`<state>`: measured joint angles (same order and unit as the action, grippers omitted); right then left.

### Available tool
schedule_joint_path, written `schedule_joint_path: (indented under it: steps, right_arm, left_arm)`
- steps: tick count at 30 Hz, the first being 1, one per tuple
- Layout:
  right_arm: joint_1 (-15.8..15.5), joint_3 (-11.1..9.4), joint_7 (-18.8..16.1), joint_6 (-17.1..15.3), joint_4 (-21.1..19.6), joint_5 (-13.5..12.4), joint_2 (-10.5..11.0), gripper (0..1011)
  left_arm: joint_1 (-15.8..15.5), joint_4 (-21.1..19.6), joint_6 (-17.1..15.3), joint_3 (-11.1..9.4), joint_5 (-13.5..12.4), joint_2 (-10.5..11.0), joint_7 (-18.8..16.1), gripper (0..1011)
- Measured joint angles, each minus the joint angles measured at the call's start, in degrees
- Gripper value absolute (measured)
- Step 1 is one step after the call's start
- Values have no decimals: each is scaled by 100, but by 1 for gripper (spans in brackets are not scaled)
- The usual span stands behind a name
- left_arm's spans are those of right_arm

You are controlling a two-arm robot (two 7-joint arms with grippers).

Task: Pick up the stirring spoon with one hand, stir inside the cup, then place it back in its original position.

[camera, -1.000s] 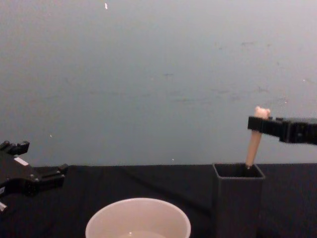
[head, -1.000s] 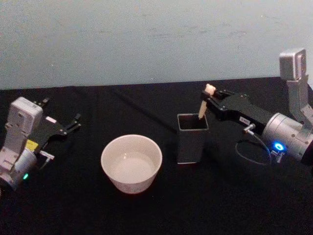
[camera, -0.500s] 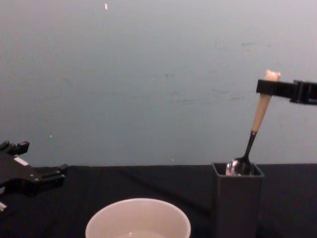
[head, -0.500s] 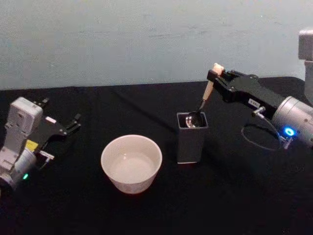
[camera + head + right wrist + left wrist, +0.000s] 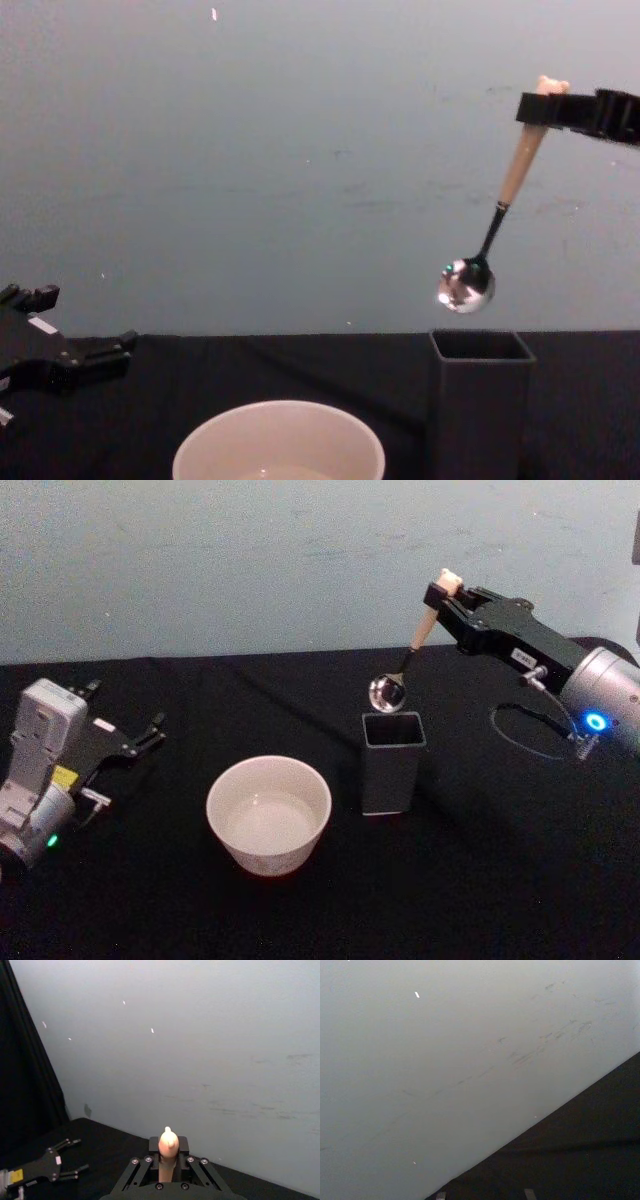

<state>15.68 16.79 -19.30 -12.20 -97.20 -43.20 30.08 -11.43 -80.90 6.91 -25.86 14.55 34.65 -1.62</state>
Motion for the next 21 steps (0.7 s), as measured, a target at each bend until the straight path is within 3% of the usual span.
schedule_joint_path:
  steps: [16, 21]
  right_arm:
    - [210, 635, -203, 53, 28, -105, -101, 212]
    - [237, 942, -293, 132, 66, 60, -119, 212]
  left_arm:
    - [0, 0, 0, 0, 0, 0, 0, 1001]
    - [0, 0, 0, 0, 0, 0, 0, 1001]
